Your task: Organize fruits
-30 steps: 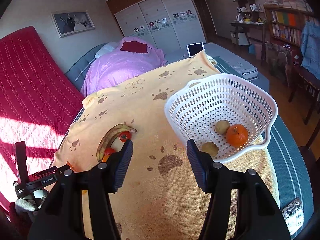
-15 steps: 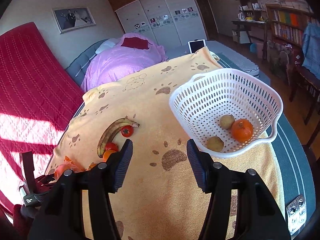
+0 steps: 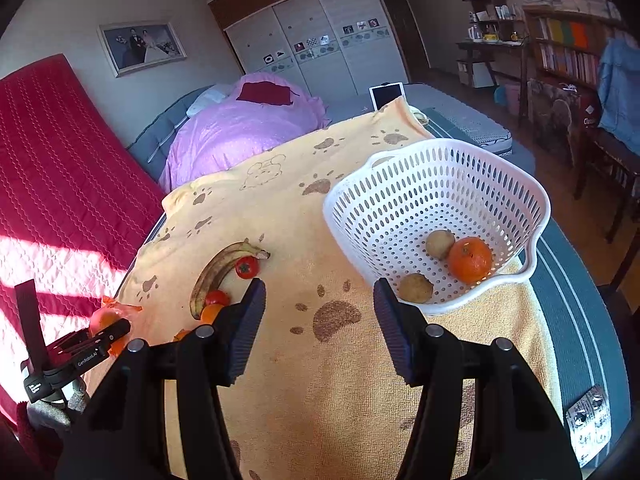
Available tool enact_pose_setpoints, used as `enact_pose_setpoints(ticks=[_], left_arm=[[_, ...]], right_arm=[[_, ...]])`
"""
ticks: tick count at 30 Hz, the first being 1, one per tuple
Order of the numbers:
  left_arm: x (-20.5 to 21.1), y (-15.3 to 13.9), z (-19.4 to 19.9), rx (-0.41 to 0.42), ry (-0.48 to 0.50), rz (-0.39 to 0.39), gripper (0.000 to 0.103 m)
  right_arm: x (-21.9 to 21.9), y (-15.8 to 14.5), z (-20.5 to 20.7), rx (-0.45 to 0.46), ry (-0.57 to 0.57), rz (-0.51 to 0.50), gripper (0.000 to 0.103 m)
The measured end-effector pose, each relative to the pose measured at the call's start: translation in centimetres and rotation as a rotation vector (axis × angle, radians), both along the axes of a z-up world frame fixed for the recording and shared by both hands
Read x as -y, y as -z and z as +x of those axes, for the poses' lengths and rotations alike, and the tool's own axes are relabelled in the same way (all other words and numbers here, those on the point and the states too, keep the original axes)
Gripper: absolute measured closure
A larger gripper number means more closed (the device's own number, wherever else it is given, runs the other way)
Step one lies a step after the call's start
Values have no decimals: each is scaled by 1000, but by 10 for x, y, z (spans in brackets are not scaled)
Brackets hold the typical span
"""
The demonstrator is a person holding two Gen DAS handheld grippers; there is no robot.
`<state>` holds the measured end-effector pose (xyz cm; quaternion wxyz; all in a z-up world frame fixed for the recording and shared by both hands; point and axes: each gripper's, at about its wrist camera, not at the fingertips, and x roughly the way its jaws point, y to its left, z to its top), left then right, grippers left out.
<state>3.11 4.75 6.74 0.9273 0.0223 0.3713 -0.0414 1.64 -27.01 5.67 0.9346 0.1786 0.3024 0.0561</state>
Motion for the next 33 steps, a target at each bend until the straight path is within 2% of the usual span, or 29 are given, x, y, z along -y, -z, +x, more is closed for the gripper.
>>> enact_pose_setpoints(ticks=[6, 16, 23, 27, 31, 33], left_arm=[[58, -26, 8, 55, 114, -19, 51], [188, -53, 32, 93, 353, -59, 51], [256, -49, 63, 39, 434, -95, 51], [283, -41, 78, 22, 451, -85, 50], [293, -34, 88, 11, 446, -94, 41], [290, -34, 91, 6, 438, -122, 27]], right_arm=[[25, 0, -10, 13, 61, 15, 45], [80, 1, -32, 37, 201, 36, 45], [97, 2, -42, 36, 223, 43, 45], [100, 3, -45, 35, 224, 46, 45], [106, 5, -45, 28, 232, 49, 45], [109, 6, -44, 23, 239, 54, 45]])
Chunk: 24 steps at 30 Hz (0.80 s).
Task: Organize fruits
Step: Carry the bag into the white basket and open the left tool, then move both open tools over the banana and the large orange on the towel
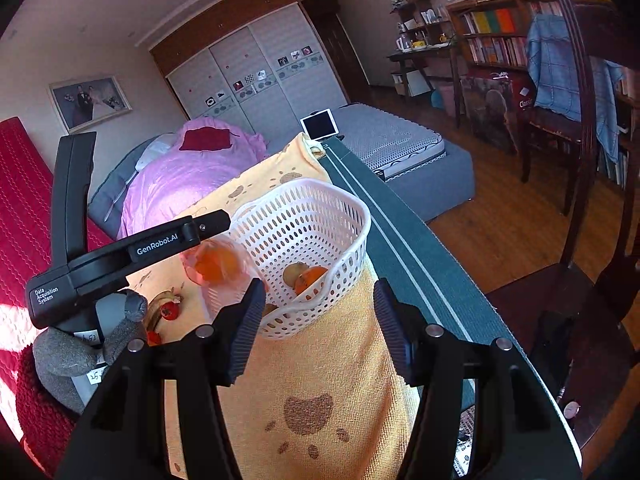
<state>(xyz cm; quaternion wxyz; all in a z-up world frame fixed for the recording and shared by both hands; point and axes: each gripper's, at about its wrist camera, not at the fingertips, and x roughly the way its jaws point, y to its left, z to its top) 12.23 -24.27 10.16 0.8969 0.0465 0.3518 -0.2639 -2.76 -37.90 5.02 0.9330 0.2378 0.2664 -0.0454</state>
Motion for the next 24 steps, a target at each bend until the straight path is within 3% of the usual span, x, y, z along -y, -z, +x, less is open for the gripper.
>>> enact_pose_setpoints(ticks=[1, 13, 24], left_arm=[[-4, 0, 1, 1, -6, -11, 22], [-65, -17, 3, 38, -114, -56, 18], [-154, -30, 10, 67, -237, -32, 16]], right_arm=[[1, 1, 0, -2, 2, 2, 45], [-11, 2, 9, -18, -16, 7, 45], [-54, -11, 13, -24, -50, -51, 42]])
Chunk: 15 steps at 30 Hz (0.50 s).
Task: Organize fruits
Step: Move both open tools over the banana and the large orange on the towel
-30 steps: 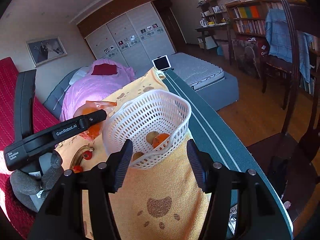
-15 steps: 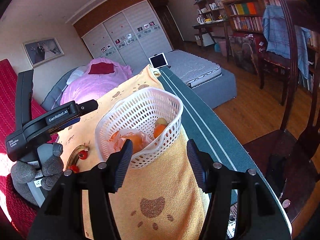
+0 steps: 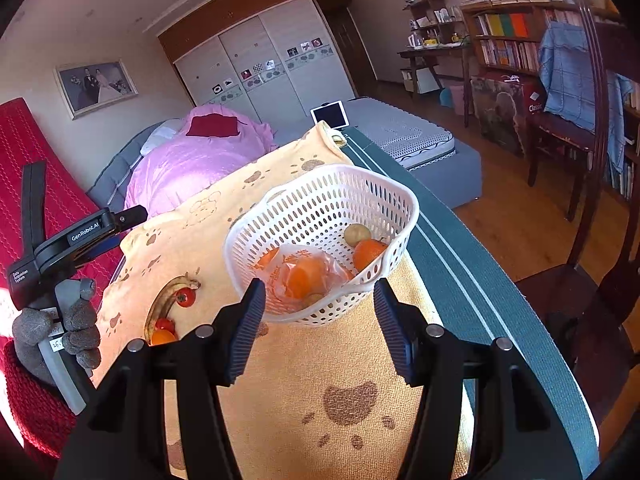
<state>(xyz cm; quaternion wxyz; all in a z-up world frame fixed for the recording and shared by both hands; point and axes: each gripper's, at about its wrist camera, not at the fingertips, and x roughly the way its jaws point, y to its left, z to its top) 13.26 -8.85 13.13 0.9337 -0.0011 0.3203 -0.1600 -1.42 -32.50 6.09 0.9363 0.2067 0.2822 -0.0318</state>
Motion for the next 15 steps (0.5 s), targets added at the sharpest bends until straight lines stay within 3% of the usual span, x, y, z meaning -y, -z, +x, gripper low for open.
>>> enact_pose_setpoints(ticks=[7, 15], left_arm=[[-55, 4, 11, -25, -83, -8, 16], [-91, 20, 14, -69, -99, -44, 15]], right_arm=[[-34, -3, 7, -22, -45, -37, 41], [-68, -2, 23, -65, -125, -52, 41]])
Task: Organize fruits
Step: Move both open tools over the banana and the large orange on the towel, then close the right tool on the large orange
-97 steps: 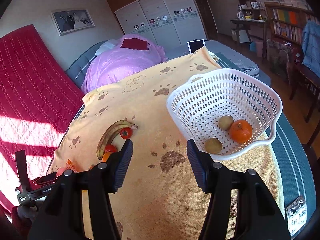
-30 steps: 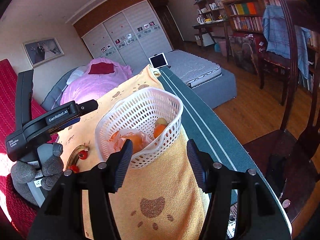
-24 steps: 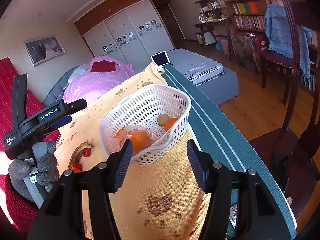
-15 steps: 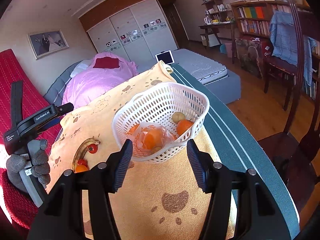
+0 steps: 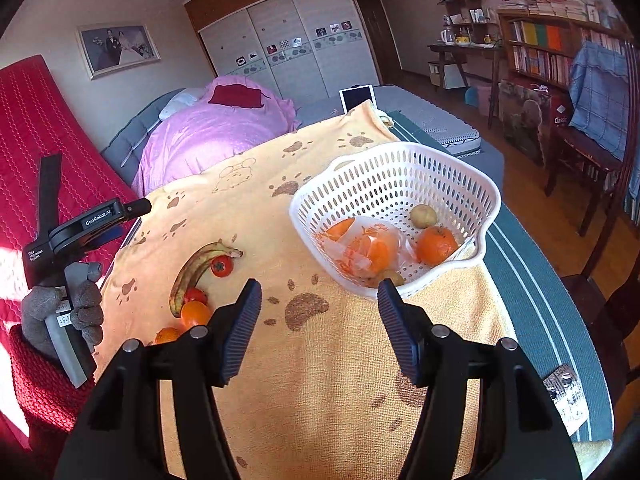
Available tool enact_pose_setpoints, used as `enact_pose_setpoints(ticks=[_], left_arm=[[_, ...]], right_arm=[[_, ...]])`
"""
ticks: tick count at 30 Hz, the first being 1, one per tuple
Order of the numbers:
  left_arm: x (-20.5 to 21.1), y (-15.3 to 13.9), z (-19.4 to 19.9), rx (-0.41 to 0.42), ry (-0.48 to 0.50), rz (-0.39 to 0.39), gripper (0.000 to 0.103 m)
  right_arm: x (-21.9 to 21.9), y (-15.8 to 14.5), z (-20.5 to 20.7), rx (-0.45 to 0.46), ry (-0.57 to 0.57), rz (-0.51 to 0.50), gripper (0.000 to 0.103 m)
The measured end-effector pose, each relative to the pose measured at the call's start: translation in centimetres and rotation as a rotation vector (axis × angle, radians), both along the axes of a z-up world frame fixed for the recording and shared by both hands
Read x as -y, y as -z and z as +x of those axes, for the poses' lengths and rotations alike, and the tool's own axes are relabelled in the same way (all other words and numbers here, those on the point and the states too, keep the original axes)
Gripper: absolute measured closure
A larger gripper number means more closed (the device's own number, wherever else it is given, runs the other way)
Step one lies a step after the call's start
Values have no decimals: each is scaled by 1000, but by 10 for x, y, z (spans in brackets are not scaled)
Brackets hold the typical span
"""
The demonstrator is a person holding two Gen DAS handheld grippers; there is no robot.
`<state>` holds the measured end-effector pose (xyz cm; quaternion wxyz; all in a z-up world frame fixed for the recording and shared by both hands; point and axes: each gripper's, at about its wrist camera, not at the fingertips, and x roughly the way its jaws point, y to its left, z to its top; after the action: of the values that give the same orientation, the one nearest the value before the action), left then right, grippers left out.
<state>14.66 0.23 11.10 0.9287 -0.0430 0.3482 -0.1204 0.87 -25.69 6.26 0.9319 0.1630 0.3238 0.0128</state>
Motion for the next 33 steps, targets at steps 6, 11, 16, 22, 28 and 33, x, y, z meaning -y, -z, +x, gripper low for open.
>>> enact_pose_setpoints(ticks=[6, 11, 16, 22, 28, 33], left_arm=[[-12, 19, 6, -40, -4, -19, 16], [-19, 34, 11, -75, -30, -19, 16], [-22, 40, 12, -86, -39, -16, 16], [-24, 44, 14, -98, -41, -20, 16], [-25, 47, 15, -106, -40, -28, 16], [-24, 50, 16, -113, -33, -27, 16]], right_arm=[[-33, 12, 26, -79, -140, 35, 41], [-69, 23, 46, -129, -264, 31, 41], [-100, 33, 65, -171, -361, 23, 41], [-123, 45, 88, -212, -424, 30, 52], [-130, 54, 105, -235, -418, 25, 57], [-132, 63, 110, -263, -416, 17, 63]])
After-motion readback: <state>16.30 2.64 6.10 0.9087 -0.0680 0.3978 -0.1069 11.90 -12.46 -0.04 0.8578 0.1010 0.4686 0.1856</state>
